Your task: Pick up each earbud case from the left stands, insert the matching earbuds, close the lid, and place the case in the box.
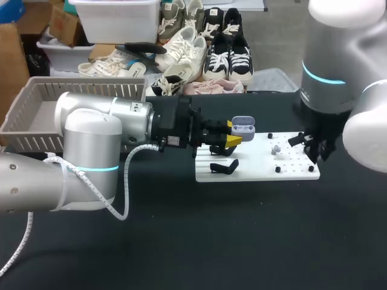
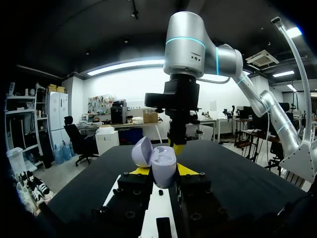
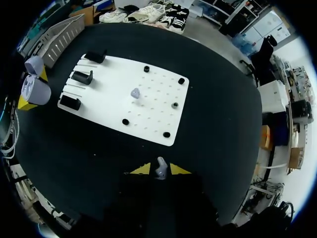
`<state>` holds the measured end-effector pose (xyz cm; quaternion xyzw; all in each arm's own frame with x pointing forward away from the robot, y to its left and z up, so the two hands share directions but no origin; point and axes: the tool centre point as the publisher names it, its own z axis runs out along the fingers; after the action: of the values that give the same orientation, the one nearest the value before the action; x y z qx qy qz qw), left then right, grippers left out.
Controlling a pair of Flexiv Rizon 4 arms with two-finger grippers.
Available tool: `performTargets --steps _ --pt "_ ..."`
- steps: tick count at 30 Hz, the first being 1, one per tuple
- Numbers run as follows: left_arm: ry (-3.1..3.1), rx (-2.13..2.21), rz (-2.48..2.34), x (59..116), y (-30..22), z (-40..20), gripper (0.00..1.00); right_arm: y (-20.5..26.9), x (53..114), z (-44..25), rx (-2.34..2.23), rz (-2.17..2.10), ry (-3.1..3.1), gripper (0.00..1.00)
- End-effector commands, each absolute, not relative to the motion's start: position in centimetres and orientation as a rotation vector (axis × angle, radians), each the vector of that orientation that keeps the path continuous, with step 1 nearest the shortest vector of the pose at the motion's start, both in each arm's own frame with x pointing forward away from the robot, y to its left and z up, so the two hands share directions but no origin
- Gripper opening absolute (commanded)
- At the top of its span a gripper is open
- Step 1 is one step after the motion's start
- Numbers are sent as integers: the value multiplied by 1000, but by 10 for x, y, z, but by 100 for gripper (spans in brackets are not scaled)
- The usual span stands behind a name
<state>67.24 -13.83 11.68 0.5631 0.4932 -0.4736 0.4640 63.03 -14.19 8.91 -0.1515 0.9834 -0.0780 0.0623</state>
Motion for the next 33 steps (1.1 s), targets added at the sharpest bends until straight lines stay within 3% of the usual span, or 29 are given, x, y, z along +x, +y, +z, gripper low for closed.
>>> performTargets --steps 1,8,19,33 --pt "1211 1382 -1163 672 -138 116 0 -143 628 90 -455 -236 2969 0" --pt "1211 1382 -1163 672 -138 116 0 -143 628 90 -455 -236 2969 0" --pt "1211 1382 -1163 672 -138 116 0 -144 647 102 290 -327 3056 0" --pt "1211 1382 -1163 672 -138 116 0 -143 648 103 395 -296 3030 0"
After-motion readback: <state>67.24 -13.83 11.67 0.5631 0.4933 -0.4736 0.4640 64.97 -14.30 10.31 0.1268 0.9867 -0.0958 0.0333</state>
